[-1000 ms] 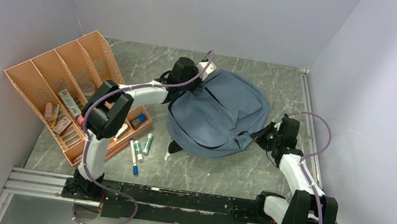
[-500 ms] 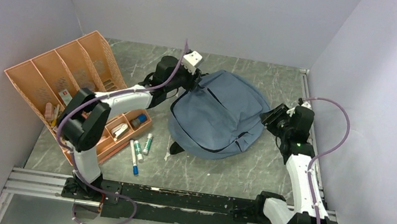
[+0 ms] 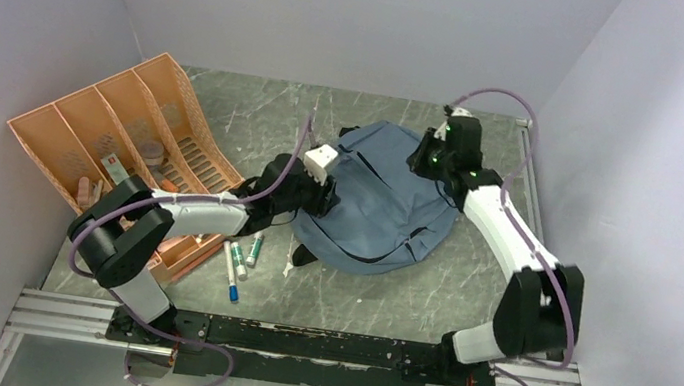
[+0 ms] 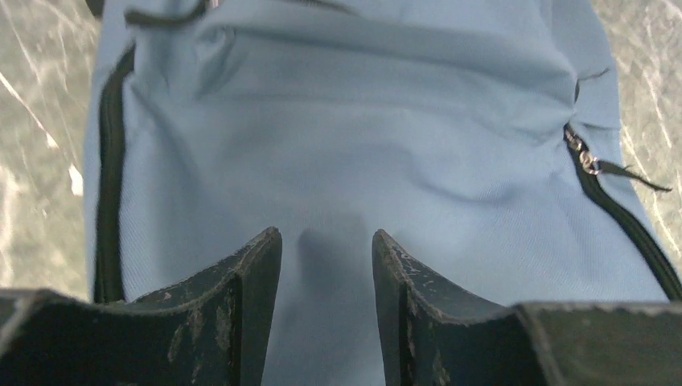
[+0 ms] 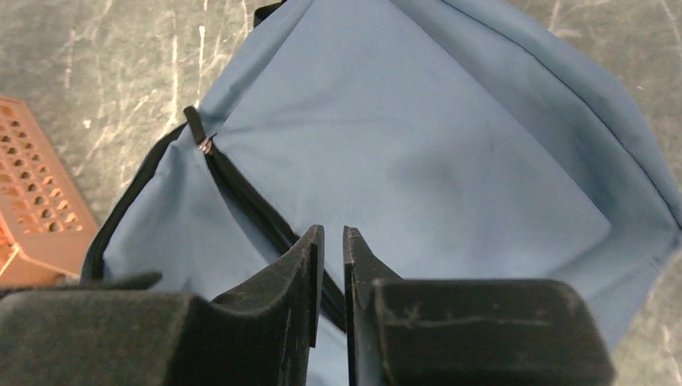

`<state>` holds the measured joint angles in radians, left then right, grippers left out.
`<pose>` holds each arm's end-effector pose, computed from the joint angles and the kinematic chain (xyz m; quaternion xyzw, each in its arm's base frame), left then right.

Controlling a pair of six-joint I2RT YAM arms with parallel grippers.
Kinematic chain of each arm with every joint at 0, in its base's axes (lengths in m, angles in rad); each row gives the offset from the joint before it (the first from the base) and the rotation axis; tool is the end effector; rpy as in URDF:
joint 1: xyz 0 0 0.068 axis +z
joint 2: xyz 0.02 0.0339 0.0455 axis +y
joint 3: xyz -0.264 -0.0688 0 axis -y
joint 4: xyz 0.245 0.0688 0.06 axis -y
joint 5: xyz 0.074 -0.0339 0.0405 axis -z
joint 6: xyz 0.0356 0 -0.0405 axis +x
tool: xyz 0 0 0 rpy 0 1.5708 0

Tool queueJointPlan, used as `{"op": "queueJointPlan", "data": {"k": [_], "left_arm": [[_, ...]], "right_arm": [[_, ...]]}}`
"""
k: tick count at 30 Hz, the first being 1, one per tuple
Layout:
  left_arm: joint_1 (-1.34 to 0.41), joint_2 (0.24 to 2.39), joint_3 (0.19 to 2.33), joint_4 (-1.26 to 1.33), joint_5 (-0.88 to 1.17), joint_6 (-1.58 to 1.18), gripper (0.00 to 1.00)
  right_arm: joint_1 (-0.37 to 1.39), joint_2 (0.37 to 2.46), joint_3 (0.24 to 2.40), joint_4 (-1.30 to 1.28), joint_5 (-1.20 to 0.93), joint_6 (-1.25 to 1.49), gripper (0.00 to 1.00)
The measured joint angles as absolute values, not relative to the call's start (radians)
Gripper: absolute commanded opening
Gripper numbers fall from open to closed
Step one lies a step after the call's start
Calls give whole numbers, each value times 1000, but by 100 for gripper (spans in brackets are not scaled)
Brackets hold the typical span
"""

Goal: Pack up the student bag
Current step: Unzip the student bag at the center of the board.

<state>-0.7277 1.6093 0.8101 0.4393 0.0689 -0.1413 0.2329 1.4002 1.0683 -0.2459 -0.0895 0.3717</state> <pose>0.2571 -0.2323 0.2050 0.2563 0.7810 -0.2651 0.5040 0.3087 0.0765 0.2908 0.0397 0.8777 0.1792 0.4426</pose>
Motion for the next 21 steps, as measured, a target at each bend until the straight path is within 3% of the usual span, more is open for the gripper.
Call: {"op": "queueJointPlan", "data": {"k": [7, 14, 17, 21], "left_arm": [[-758, 1578, 724, 464, 27, -192, 49], [-761, 1553, 684, 491, -5, -210, 50], [-761, 1553, 679, 496, -16, -217, 50], [-761, 1553, 679, 502, -22, -222, 49]], "right_arm": [[319, 1671, 1256, -296, -42, 258, 2], [422, 1748, 1294, -359, -5, 176, 4], [467, 1752, 1287, -379, 34, 146, 12], [508, 1748, 1251, -368, 88, 103, 39]]}}
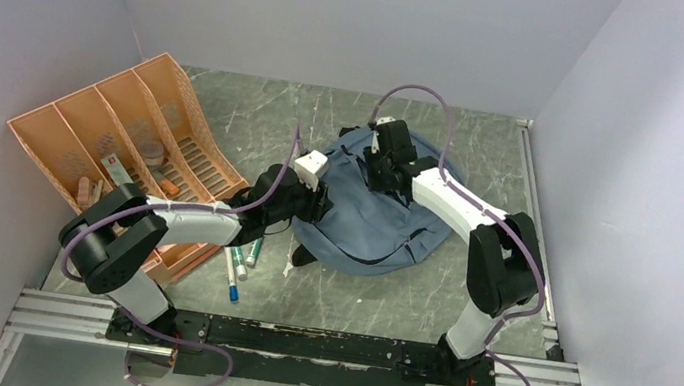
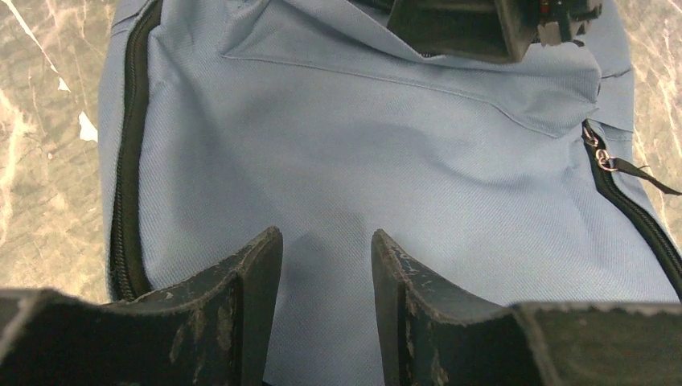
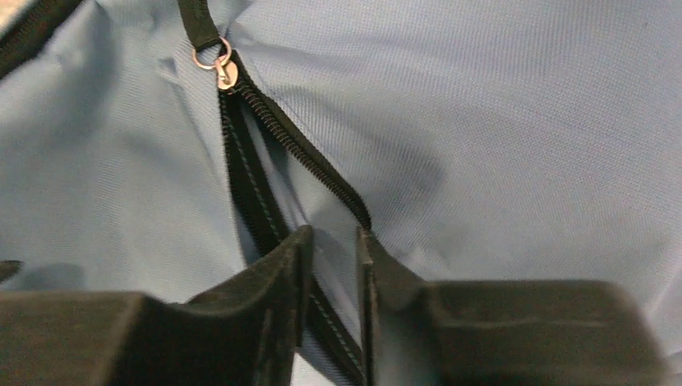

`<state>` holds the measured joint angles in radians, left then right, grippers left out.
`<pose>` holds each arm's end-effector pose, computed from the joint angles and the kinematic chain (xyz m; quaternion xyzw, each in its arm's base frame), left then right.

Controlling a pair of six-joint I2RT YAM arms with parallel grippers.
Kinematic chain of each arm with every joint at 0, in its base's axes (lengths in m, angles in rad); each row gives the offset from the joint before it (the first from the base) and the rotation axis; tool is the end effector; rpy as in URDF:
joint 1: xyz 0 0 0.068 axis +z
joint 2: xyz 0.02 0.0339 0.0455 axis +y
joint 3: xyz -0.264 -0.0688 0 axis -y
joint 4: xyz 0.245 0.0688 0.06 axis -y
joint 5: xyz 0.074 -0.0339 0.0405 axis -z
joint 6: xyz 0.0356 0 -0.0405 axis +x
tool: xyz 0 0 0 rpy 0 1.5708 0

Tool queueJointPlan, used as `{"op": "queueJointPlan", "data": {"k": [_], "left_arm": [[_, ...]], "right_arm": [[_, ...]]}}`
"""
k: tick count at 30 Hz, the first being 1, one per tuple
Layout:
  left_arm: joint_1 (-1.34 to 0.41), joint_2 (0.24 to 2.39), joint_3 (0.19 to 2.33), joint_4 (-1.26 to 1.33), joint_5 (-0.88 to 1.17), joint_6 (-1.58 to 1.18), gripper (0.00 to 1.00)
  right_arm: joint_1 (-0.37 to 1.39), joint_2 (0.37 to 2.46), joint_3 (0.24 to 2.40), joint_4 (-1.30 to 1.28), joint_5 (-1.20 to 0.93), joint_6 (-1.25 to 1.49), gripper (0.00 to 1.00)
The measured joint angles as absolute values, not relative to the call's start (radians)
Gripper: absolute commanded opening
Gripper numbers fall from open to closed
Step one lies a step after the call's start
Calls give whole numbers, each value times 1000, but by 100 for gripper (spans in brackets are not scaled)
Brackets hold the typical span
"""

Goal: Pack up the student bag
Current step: Unzip the student bag at the center of the board.

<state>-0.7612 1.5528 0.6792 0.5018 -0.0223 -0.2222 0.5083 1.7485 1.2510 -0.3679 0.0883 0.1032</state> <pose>0.2327 -0.2206 0.1883 0.2137 0.7974 -0.2583 0.5017 0.3349 0.1830 0.2258 -0.1737 0.9214 0.0644 0.3416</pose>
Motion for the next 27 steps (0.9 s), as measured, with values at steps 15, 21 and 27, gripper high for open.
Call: {"op": "queueJointPlan", "data": {"k": [15, 21, 27], "left_arm": [[-761, 1558, 679, 507, -23, -229, 50], [-761, 1558, 679, 510, -23, -233, 50], [-761, 1558, 679, 513, -23, -236, 50]], "right_arm": [[598, 1721, 1218, -350, 382, -27, 63], [611, 1755, 1237, -350, 476, -72, 70], [614, 1802, 1278, -340, 540, -109, 71]]}}
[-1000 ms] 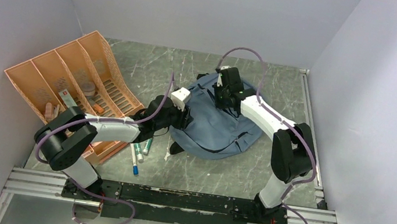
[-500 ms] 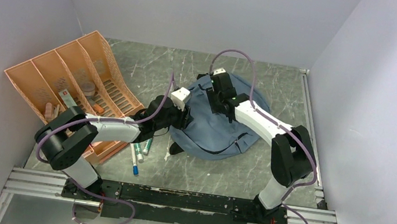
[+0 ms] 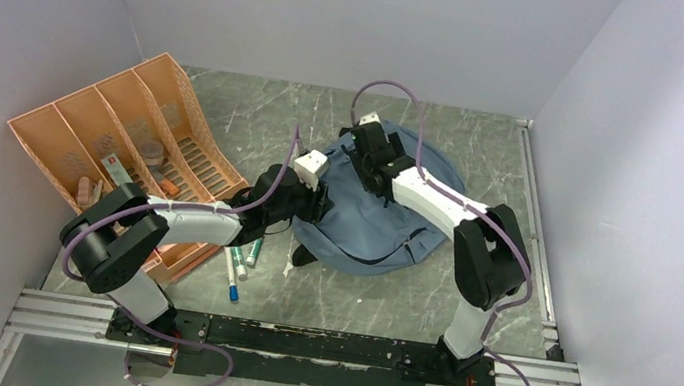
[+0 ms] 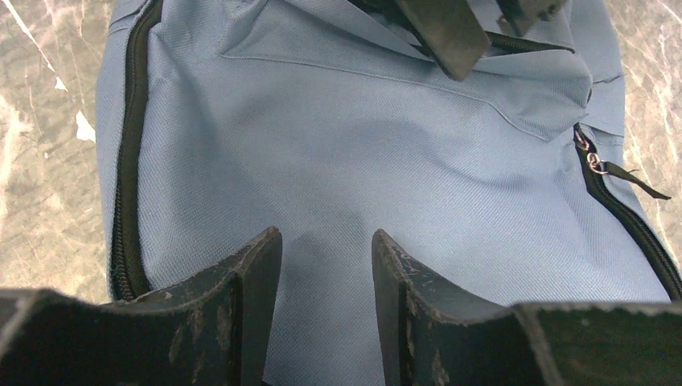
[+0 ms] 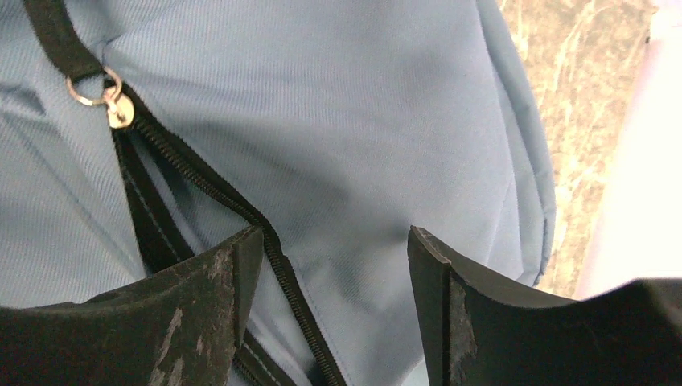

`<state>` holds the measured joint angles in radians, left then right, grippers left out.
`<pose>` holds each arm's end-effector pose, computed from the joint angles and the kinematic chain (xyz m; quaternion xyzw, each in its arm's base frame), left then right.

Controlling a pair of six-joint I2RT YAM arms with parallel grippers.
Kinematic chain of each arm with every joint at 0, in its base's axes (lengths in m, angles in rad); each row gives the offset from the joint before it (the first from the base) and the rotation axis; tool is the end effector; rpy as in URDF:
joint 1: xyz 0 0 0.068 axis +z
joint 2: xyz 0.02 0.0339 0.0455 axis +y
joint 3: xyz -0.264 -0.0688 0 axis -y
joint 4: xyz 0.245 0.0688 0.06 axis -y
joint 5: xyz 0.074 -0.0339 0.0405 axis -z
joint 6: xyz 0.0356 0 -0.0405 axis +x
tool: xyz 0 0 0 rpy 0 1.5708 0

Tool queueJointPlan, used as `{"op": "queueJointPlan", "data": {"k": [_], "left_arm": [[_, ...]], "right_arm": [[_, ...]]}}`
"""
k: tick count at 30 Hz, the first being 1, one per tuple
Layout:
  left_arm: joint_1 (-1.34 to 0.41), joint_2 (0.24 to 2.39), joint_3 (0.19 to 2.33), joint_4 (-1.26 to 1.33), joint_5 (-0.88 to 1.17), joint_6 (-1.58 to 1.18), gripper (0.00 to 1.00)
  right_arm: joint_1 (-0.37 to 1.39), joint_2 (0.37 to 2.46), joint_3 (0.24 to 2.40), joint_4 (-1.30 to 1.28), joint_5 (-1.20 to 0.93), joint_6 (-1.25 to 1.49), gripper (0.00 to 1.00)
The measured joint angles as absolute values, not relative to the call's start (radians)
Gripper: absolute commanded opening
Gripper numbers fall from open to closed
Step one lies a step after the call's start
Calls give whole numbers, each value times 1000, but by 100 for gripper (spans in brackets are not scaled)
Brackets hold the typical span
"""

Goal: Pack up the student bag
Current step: Unzip the student bag at the center of the board.

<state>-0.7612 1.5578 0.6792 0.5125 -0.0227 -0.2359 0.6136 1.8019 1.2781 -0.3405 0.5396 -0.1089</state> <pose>0.2333 -0.2212 0.1879 0.2077 0.7974 -0.2627 0.5021 0.3298 0.2099 0.2204 -0.2334 0.8785 -0.1589 0.3853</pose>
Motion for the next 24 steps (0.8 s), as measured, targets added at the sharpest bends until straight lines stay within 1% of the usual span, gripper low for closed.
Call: {"op": "queueJointPlan", "data": {"k": [6, 10, 14, 19, 24], "left_arm": [[-761, 1558, 677, 513, -23, -236, 50], [-761, 1557, 670, 513, -23, -236, 50], [-761, 1554, 664, 513, -24, -236, 50], [-761, 1552, 664, 513, -24, -236, 50], [-761, 1552, 664, 513, -24, -236, 50]], "right_arm": [[617, 1879, 1341, -308, 622, -143, 67], [617, 1915, 1369, -282, 669, -156, 59], [617, 1927, 1374, -271, 703, -159, 45], [617, 1922, 1373, -273, 723, -159, 41], [617, 1889, 1375, -291, 725, -157, 35]]}}
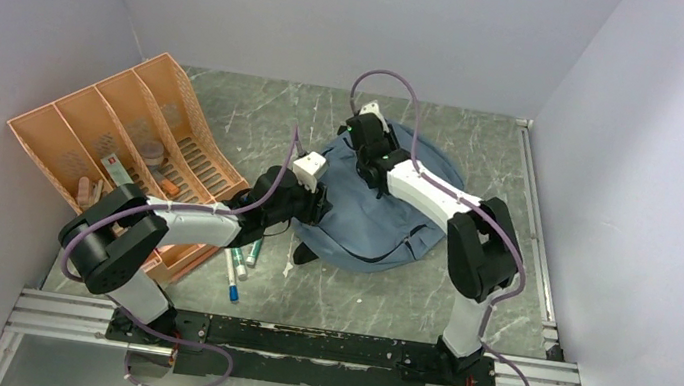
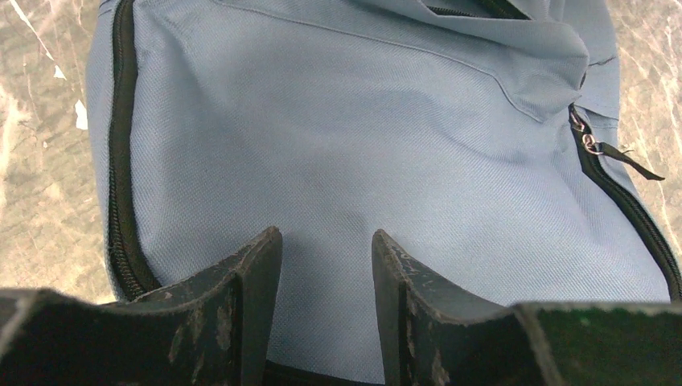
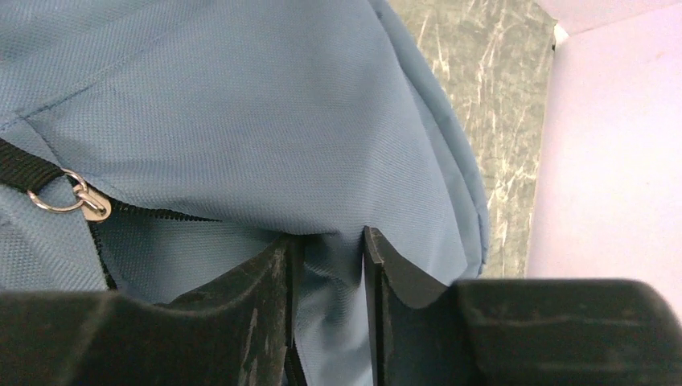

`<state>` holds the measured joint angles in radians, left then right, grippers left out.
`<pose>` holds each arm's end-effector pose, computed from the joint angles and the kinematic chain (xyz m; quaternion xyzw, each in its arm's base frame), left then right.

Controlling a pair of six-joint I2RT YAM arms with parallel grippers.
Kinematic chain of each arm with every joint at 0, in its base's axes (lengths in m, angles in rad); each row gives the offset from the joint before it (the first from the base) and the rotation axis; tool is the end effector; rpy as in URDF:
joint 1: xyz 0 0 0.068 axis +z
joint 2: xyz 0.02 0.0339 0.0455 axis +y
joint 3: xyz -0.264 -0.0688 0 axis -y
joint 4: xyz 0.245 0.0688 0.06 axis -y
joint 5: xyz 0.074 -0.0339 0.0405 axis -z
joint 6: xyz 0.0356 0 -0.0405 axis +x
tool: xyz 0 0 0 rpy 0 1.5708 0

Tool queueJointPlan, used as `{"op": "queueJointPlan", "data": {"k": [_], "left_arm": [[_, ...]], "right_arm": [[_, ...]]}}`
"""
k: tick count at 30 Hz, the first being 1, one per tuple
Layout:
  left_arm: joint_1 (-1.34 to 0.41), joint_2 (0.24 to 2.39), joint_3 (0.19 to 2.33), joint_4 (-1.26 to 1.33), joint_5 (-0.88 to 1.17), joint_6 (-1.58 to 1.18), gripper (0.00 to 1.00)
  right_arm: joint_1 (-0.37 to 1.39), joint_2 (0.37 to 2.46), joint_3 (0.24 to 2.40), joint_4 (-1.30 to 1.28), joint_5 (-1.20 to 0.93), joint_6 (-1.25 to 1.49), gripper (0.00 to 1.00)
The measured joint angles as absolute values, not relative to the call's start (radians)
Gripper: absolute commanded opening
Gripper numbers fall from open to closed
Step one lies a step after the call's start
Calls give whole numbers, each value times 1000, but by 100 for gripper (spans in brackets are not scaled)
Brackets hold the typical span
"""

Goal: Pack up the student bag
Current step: Unzip the student bag at the center of the board.

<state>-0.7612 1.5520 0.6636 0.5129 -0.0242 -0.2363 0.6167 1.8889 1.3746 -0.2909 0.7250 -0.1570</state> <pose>0.2309 -0.2188 0.1850 0.2079 0.8001 -0.2604 0.4989 0.3523 0.2208 0.2234 -0.2046 0.8532 -0.2407 0.4150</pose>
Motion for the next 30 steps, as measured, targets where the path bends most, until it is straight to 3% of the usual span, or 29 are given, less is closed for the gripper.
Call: {"op": "queueJointPlan", "data": {"k": [4, 10, 17, 30], "left_arm": [[-761, 1552, 664, 513, -24, -236, 50], [-761, 1552, 664, 513, -24, -236, 50], [-761, 1552, 664, 513, -24, -236, 50], [-761, 1552, 664, 513, -24, -236, 50]], "right_arm": [[616, 1851, 1384, -308, 724, -155, 35], [616, 1825, 1420, -335, 728, -157, 55], [603, 1794, 1425, -344, 727, -154, 52], [596, 1747, 1324, -366, 526, -135, 71]]}}
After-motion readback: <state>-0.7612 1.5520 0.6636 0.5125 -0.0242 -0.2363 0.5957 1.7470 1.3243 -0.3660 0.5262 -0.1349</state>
